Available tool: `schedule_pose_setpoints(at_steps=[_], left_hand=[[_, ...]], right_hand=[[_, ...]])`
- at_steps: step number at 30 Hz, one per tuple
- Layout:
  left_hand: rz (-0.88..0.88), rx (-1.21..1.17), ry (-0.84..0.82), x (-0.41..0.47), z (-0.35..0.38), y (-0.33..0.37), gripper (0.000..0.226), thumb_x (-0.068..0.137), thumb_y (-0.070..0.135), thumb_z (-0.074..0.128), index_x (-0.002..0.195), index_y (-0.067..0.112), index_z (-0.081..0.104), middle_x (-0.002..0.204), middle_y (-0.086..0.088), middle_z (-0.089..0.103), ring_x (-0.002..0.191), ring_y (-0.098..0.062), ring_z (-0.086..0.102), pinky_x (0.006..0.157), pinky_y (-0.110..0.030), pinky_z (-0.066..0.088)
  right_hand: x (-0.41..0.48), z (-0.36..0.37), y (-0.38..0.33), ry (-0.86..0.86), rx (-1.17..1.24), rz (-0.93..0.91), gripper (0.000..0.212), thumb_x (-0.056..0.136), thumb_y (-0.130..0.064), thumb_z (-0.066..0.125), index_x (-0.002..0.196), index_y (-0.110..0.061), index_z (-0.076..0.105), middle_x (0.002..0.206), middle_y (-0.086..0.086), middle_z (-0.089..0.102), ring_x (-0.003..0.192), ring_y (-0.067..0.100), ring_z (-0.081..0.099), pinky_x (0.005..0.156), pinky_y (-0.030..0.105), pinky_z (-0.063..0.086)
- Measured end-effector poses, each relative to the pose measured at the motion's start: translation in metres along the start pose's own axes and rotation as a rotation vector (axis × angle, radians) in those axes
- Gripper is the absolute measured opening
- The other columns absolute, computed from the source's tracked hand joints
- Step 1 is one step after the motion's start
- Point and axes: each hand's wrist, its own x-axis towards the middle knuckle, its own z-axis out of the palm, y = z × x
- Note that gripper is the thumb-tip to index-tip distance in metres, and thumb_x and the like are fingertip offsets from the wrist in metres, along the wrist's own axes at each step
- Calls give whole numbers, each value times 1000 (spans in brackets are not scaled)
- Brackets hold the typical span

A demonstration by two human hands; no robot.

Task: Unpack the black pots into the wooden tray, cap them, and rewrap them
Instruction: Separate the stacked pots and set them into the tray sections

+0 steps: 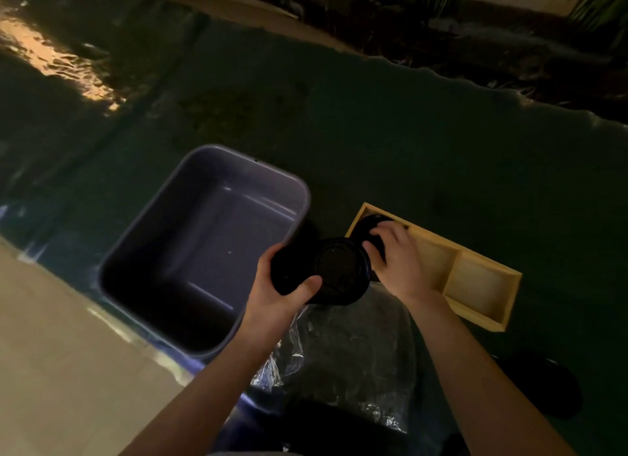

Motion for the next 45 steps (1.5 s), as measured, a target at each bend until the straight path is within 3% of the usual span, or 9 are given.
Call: schedule_pose_setpoints(at_steps=[4,7,12,17,22,26,33,41,45], left_hand=[[55,79,8,1,0,3,92,56,51,86,138,36,46,123,7,67,120,-17,65,104,-50,55],[116,173,-19,2,5,5,94,57,57,83,140,40,42,125,11,65,121,-10,63,105,-45,54],[200,213,-124,-4,16,8,100,59,63,88,143,46,37,131,19,59,126,-4,58,106,-42,54],[300,226,-257,-9,14,12,91,64,58,88,141,51,41,142,14,52,133,-8,53,107,-43,54],[415,301,-310,-11,10,18,85,63,64,83,136,65,39,140,17,45,131,1,47,89,-9,52],[461,335,-328,-10,8,22,83,60,75,80,130,75,35,137,26,41,127,13,43,101,-23,53],[468,342,-349,-6,5,20,94,56,87,74,141,61,40,139,24,42,131,0,46,107,-48,52],[459,297,-412,-4,8,25,92,62,74,80,144,52,43,142,15,46,131,0,48,106,-37,54],[490,307,-411,-5,13,23,84,68,59,81,143,54,43,142,16,46,128,7,47,100,-23,54]], right_hand=[[-58,-28,-42,494,389,-66,18,102,-29,59,118,-24,62,113,-15,57,106,-2,59,89,18,50],[-103,-27,-74,392,352,-158,34,100,-49,57,128,-30,57,132,-15,52,128,2,50,103,15,39],[-129,-16,-94,252,257,-103,62,96,-64,55,143,-23,48,153,-9,40,144,7,36,112,40,46],[-136,-23,-94,338,290,17,72,85,-60,68,143,-27,42,150,-13,42,141,-1,35,112,17,34],[-142,-30,-96,423,380,108,69,81,-58,73,138,-27,49,137,-8,57,128,10,56,104,31,52],[-148,-31,-95,451,443,118,66,82,-59,77,137,-33,51,132,-19,58,127,4,57,103,29,52],[-154,-36,-97,474,479,140,59,81,-59,77,132,-57,48,130,-27,60,122,3,61,100,35,57],[-160,-43,-94,510,533,156,56,83,-50,77,134,-39,54,126,-21,65,119,8,65,99,42,57],[-161,-44,-97,469,498,125,69,80,-61,77,138,-36,49,128,-25,57,123,4,59,102,21,50]])
